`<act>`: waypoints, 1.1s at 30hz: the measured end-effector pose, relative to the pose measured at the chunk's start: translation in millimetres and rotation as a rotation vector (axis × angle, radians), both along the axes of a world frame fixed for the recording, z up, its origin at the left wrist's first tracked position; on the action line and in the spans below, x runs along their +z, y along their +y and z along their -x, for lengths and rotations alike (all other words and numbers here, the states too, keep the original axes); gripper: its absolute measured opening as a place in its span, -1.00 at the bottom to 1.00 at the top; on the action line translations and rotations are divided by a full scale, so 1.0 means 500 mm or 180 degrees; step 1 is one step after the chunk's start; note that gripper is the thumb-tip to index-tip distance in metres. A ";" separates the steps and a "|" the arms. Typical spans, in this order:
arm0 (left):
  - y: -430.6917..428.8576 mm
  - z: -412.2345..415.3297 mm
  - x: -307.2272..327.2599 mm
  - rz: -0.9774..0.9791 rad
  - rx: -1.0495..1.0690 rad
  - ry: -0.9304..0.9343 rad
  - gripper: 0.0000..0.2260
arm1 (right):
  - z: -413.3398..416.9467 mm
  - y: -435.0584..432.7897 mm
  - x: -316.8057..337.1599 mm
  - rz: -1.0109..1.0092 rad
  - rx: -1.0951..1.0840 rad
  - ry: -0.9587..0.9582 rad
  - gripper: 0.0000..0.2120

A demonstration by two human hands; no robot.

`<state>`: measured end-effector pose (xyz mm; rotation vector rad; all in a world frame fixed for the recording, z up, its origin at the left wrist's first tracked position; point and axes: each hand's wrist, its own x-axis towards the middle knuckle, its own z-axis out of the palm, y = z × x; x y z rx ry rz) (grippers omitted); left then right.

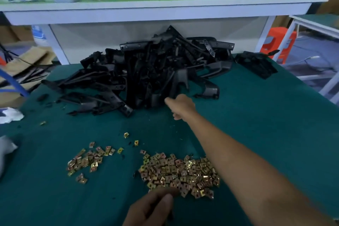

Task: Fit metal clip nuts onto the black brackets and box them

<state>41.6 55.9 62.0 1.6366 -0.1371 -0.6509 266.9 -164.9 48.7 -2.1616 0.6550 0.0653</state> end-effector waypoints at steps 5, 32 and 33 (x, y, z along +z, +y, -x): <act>0.028 0.006 0.009 -0.0060 0.0122 0.0025 -0.80 | 0.148 -0.075 0.017 -0.0356 -0.0186 -0.0643 -0.58; -0.145 -0.093 -0.054 -0.2485 -0.0300 -0.2771 -0.64 | 0.628 0.012 -0.047 -0.3319 -0.1250 -0.1873 -0.69; -0.151 -0.113 -0.061 -0.2762 -0.0437 -0.2753 -0.63 | 0.620 0.014 -0.049 -0.3353 -0.1254 -0.1946 -0.69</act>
